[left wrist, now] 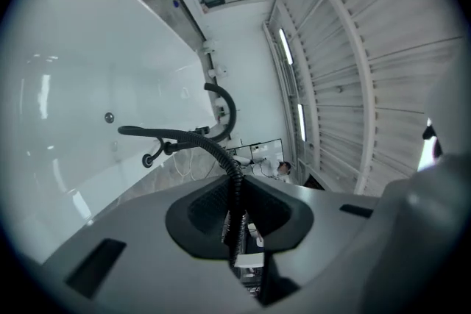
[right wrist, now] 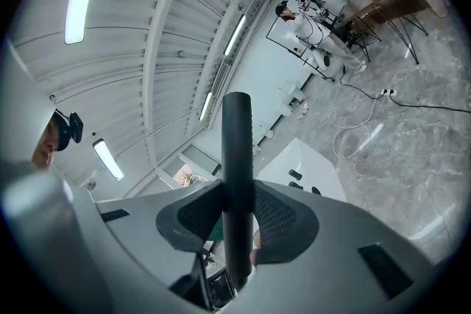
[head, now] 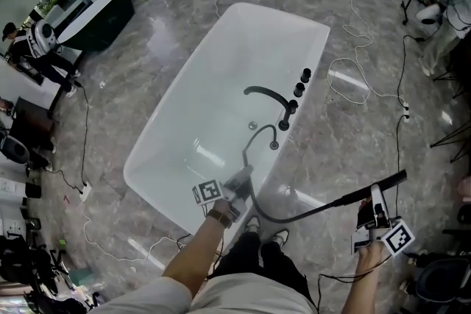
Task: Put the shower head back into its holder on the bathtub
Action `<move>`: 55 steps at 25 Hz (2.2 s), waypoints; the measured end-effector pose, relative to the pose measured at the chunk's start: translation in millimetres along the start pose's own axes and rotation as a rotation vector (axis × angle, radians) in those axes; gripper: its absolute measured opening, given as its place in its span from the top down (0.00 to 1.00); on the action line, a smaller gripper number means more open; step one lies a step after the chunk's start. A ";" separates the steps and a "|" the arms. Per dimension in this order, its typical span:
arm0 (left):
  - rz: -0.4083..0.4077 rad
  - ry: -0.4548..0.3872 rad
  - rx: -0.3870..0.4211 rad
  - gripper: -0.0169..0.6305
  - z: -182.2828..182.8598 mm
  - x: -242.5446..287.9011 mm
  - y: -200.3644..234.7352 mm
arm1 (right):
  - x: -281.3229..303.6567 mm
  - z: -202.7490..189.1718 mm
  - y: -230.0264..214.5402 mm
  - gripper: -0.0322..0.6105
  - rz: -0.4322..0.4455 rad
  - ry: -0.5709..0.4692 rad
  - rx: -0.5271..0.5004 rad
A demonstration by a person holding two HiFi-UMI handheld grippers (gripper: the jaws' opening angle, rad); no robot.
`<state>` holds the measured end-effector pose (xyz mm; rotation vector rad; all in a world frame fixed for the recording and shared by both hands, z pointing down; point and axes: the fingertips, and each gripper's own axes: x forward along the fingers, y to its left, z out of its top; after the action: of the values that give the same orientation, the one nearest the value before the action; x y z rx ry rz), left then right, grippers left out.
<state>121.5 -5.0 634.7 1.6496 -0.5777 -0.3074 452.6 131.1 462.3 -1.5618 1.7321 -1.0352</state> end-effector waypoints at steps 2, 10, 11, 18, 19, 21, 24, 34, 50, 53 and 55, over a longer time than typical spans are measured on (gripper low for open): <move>-0.049 0.027 0.065 0.88 -1.8 -1.8 -28.0 | -1.9 -2.1 1.7 0.74 0.009 0.004 0.008; -0.212 0.138 0.216 0.88 -5.6 -11.8 -129.7 | -13.5 -14.5 10.6 0.74 0.047 0.020 0.043; -0.224 0.160 0.255 0.88 -6.2 -11.2 -141.2 | -14.9 -15.8 10.2 0.74 0.048 0.022 0.049; -0.386 0.248 0.189 0.88 -30.7 -19.1 -230.2 | -25.6 -27.7 2.2 0.74 0.052 0.046 0.072; -0.396 0.259 0.201 0.88 -35.2 -23.0 -238.9 | -28.0 -29.0 0.3 0.74 0.052 0.047 0.074; -0.413 0.286 0.237 0.88 -45.2 -31.5 -255.8 | -30.6 -31.6 0.2 0.74 0.063 0.046 0.086; -0.452 0.315 0.263 0.88 -57.2 -42.4 -283.6 | -30.6 -34.1 5.9 0.74 0.088 0.047 0.100; -0.514 0.357 0.134 0.88 -64.5 -44.6 -334.6 | -36.9 -52.0 8.5 0.74 0.111 0.066 0.125; -0.289 0.163 0.189 0.88 -13.0 -41.6 -324.3 | -31.9 -53.4 0.2 0.74 0.139 0.084 0.146; -0.262 0.155 0.173 0.88 -3.5 -32.2 -310.0 | -23.3 -59.2 -1.1 0.74 0.127 0.096 0.138; -0.262 0.152 0.180 0.88 2.1 -27.3 -312.0 | -15.7 -57.4 -3.2 0.74 0.116 0.096 0.129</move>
<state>158.2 31.2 325.7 1.9079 -0.2800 -0.3243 408.8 156.0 494.2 -1.3352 1.7598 -1.1553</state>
